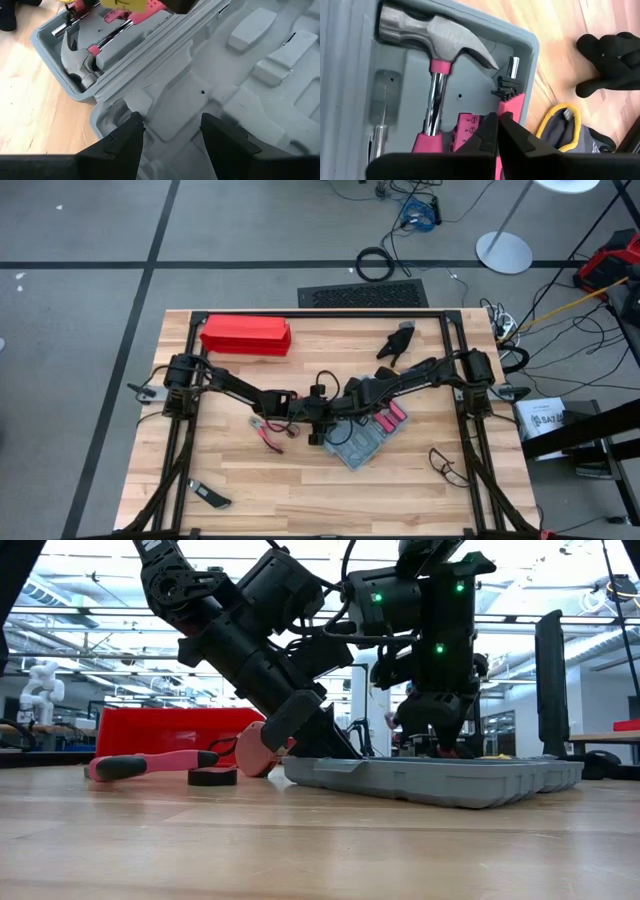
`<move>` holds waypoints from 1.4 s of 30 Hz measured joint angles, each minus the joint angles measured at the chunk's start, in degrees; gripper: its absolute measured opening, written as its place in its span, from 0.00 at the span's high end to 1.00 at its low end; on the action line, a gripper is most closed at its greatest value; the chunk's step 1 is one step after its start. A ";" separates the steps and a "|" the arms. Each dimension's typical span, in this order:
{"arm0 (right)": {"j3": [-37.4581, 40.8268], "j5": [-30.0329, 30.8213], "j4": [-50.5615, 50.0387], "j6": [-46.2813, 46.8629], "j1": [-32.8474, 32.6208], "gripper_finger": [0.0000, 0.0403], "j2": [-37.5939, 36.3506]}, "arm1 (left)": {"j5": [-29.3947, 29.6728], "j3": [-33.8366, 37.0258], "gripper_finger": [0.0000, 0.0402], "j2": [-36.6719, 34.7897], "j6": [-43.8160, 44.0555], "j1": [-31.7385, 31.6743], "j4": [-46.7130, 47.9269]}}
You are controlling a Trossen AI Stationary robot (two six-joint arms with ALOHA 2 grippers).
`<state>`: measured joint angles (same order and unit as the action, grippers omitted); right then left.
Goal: Prefit tool cases
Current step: Remove the orange hex key set from the gray pre-fit tool case
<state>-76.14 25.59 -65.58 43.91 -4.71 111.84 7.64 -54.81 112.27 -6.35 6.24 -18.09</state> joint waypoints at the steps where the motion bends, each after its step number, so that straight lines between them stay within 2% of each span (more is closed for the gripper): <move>1: 0.00 0.01 0.14 -0.04 0.03 1.00 -0.30 | 0.00 0.00 0.50 -0.02 -0.01 0.00 0.15; 7: 0.02 0.06 1.05 0.00 -0.90 1.00 -4.88 | 0.00 0.00 0.50 -0.07 -0.14 0.07 0.52; 16: 0.00 -0.59 6.89 -0.65 -5.24 1.00 -17.60 | 0.05 0.08 0.50 -0.79 -0.52 0.78 0.46; 19: -0.07 -1.25 7.07 0.05 -7.15 1.00 -21.06 | 0.02 0.20 0.50 -3.82 -1.75 1.95 0.78; 22: -0.07 -1.30 7.68 0.48 -9.16 1.00 -23.03 | 1.98 0.17 0.50 -10.04 -3.36 4.00 3.35; 27: -0.09 -2.08 12.78 -0.85 -11.03 1.00 -22.58 | 10.30 0.00 0.50 -23.68 -7.76 9.74 8.54; 32: -0.09 -5.38 26.83 -7.99 -10.76 1.00 -18.03 | 29.39 0.00 0.50 -33.43 -10.54 15.23 16.94; 36: -0.09 -12.62 39.74 -13.36 -9.49 1.00 -10.76 | 40.62 0.02 0.50 -37.49 -8.35 18.69 23.26; 39: -0.07 -17.26 49.42 -16.49 -8.37 1.00 -4.77 | 44.84 0.02 0.50 -38.95 -6.56 19.99 25.85; 42: -0.04 -21.56 55.26 -18.83 -7.04 1.00 -0.92 | 45.62 0.02 0.50 -39.16 -5.92 20.16 26.52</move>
<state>-76.18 4.03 -10.32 25.08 -11.76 110.93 53.25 -54.78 73.11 -12.27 26.40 8.43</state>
